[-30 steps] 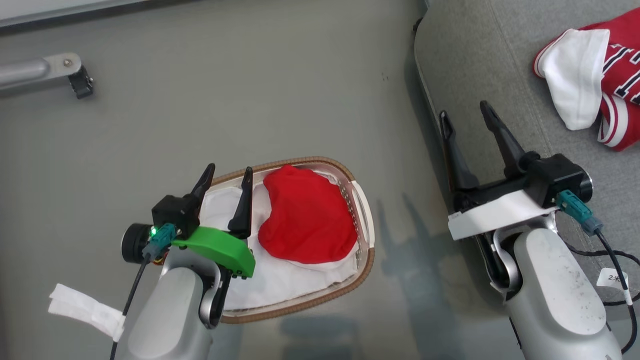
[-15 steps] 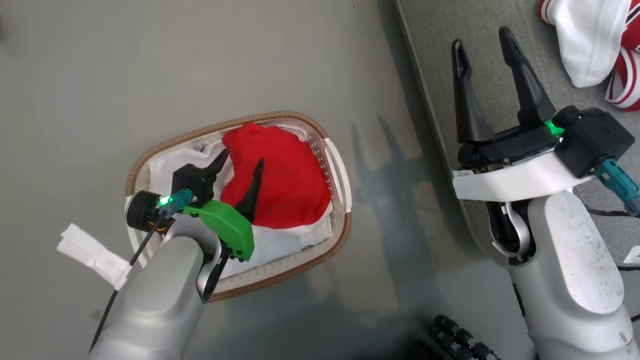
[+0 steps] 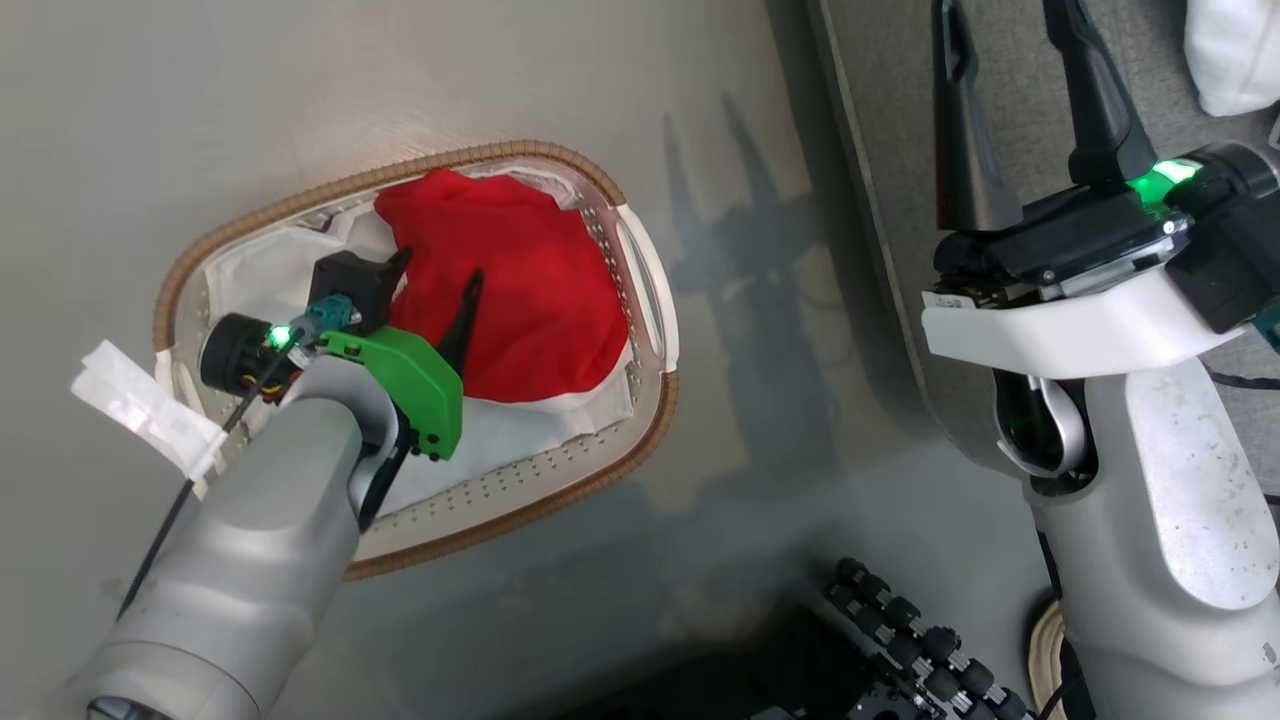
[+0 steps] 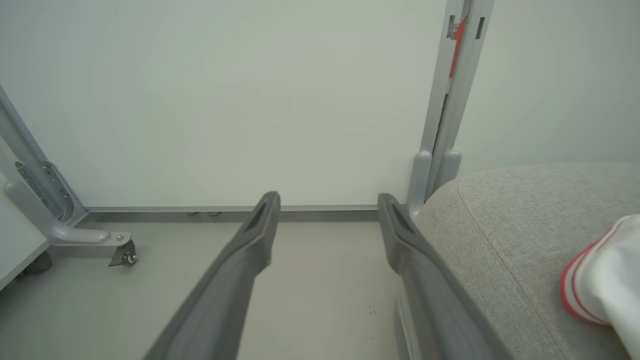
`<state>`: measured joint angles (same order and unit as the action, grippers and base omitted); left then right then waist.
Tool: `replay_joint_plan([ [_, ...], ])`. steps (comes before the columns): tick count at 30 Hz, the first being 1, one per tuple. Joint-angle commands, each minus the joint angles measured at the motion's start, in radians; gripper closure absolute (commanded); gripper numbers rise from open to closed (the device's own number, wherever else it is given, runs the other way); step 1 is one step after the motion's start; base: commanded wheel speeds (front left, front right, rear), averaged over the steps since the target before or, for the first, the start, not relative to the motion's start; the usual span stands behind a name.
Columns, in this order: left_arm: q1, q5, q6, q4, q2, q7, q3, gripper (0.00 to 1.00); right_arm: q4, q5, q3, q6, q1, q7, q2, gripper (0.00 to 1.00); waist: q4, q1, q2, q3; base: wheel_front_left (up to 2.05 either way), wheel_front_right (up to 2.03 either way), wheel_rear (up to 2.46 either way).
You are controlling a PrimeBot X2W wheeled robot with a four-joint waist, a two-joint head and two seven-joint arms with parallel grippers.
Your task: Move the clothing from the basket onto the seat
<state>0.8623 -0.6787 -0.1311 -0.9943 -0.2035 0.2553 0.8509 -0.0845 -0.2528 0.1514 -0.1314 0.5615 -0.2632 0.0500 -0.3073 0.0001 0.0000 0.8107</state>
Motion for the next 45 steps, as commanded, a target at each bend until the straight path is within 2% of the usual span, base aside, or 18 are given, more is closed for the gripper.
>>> replay_joint_plan([
  [1, 0.035, -0.015, 0.001, -0.023, -0.016, -0.003, 0.012, 0.0, -0.012, -0.001, 0.001, 0.001, 0.015, -0.002, 0.002, 0.0, -0.008, -0.0001, 0.0, 0.047, 0.0, 0.0, 0.0],
  [9, 0.101, -0.065, 0.001, -0.102, -0.021, -0.002, 0.078, 0.0, -0.038, -0.01, 0.004, 0.001, 0.026, -0.002, 0.003, 0.0, -0.01, -0.0001, 0.0, 0.098, 0.0, 0.0, 0.0],
  [16, 0.143, -0.111, 0.001, -0.095, -0.032, 0.005, 0.137, 0.0, -0.05, -0.023, 0.005, 0.001, 0.025, -0.002, 0.003, 0.0, -0.012, -0.0001, 0.0, 0.126, 0.0, 0.0, 0.0],
  [28, 0.198, -0.152, 0.001, -0.038, -0.014, 0.01, 0.203, 0.0, -0.055, -0.039, 0.001, 0.001, 0.007, -0.002, 0.003, 0.0, -0.01, -0.0001, 0.0, 0.134, 0.0, 0.0, 0.0],
  [29, 0.199, -0.15, 0.001, -0.038, -0.015, 0.01, 0.206, 0.67, -0.054, -0.04, 0.001, 0.001, 0.005, -0.002, 0.003, 0.0, -0.01, -0.0001, 0.0, 0.133, 0.0, 0.0, 0.0],
  [30, 0.199, -0.149, 0.001, -0.037, -0.015, 0.01, 0.209, 1.0, -0.054, -0.041, 0.001, 0.001, 0.005, -0.002, 0.003, 0.0, -0.01, -0.0001, 0.0, 0.133, 0.0, 0.0, 0.0],
  [36, 0.18, -0.179, 0.001, -0.016, -0.037, 0.009, 0.229, 1.0, -0.047, -0.054, -0.004, 0.001, 0.019, -0.002, 0.003, 0.0, -0.012, -0.0001, 0.0, 0.128, 0.0, 0.0, 0.0],
  [45, 0.109, -0.188, 0.001, 0.09, -0.043, 0.009, 0.172, 1.0, -0.007, -0.028, -0.014, 0.001, 0.027, -0.002, 0.003, 0.0, 0.03, -0.0001, 0.0, 0.041, 0.0, 0.0, 0.0],
])
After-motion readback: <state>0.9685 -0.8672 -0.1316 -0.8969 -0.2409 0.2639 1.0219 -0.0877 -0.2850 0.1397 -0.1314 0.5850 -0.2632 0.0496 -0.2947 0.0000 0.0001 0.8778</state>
